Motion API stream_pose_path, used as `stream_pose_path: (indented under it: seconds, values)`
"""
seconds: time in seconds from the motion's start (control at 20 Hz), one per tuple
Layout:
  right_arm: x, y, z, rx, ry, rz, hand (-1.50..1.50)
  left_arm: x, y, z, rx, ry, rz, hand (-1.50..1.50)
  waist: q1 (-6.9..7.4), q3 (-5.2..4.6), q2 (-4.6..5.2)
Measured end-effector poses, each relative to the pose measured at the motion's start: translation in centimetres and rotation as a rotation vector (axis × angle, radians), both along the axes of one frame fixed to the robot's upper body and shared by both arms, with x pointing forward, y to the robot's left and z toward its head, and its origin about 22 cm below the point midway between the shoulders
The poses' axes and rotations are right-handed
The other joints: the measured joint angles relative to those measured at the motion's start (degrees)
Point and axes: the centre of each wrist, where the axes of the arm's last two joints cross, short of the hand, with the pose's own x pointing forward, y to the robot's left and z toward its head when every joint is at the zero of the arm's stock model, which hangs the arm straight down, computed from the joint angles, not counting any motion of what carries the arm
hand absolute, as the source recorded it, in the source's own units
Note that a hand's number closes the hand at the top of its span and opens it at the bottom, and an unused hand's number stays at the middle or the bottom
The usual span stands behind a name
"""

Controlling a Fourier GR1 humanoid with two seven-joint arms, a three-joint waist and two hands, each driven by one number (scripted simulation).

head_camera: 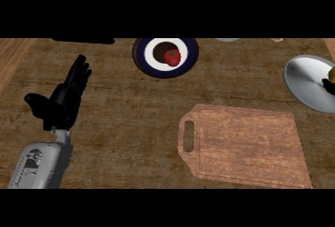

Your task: Pick the lemon from the cutting board and place it in the pan

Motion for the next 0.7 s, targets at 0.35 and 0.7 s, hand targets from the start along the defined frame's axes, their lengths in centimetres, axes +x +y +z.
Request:
stream_pose_path:
  seconds: [0.35, 0.7]
  values:
    - [-0.4, 0.0, -1.9, 0.247, 0.134, 0.103, -1.50, 0.1, -0.5, 0.2, -0.005, -0.003, -0.012, 0.00, 0.57, 0.09, 0.11]
    - [-1.2, -0.7, -2.6, 0.319, 0.007, 0.157, -1.50, 0.0, 0.0, 0.0, -0.002, 0.004, -0.002, 0.00, -0.17, 0.12, -0.14]
